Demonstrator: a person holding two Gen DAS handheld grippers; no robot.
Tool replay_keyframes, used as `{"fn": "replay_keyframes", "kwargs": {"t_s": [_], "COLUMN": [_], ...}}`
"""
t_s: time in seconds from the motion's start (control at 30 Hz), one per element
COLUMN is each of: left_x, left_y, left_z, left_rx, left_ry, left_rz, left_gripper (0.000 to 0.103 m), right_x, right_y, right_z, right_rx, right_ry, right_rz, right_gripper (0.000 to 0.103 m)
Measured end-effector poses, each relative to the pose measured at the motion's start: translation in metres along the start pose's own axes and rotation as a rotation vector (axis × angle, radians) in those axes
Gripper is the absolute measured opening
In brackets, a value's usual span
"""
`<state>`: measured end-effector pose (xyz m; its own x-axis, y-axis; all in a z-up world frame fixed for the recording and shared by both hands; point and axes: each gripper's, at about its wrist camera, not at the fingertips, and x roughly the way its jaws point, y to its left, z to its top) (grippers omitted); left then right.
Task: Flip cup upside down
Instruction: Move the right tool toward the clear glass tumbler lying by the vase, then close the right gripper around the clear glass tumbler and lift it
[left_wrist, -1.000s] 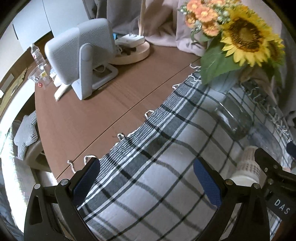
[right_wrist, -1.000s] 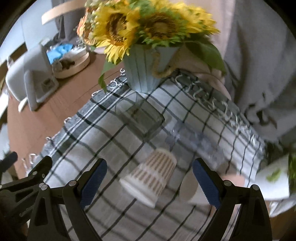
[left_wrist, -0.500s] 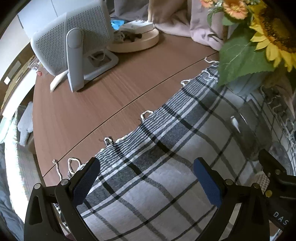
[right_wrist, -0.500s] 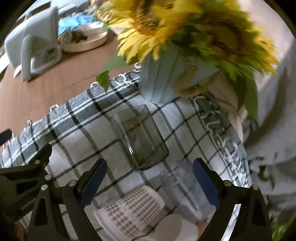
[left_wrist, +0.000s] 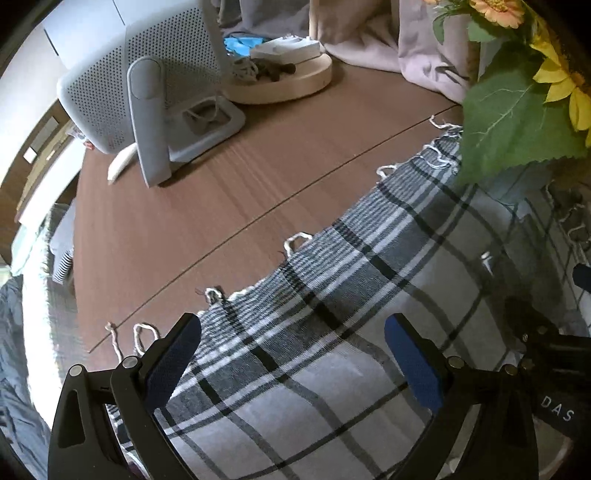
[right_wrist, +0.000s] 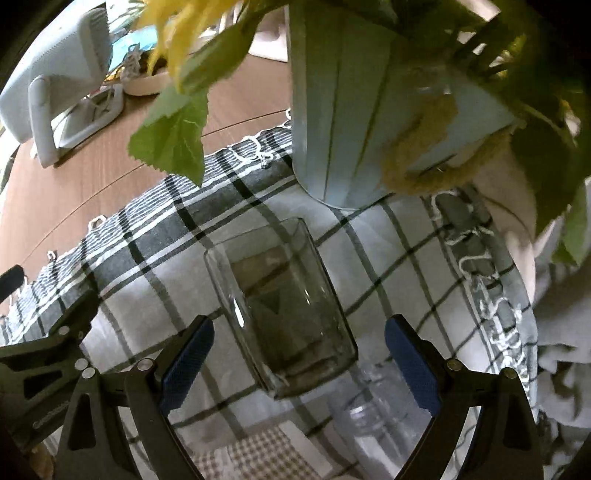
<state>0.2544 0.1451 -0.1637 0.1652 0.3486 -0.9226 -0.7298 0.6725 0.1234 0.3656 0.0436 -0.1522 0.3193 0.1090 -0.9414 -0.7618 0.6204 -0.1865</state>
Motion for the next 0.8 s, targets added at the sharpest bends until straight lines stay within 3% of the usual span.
{"fn": "replay_keyframes", "kwargs": {"t_s": [0.27,0.47,0.8], "left_x": [0.001,0.005,0.005], "left_y": [-0.003,-0.006,-0.001], "left_z": [0.003,0.003,-0.002], "left_rx": [0.018,0.034,0.041], "left_ry": [-0.018,-0.005,-0.008], "left_rz": [-0.004,-0.016,-0.017], "left_gripper": [0.101,0.102,0.102], "right_x": [0.032,0.041,0.039], "right_y": [0.012,0.017,0.035], "right_z": [0.007,0.01,0.006], "right_rx": [-0.035,-0.053,-0.101], "right_ry": [0.061,0.053,0.037], "right_rz": [0.025,-0.019,-0.061], "right_gripper": [0.091,0.083,0.079]}}
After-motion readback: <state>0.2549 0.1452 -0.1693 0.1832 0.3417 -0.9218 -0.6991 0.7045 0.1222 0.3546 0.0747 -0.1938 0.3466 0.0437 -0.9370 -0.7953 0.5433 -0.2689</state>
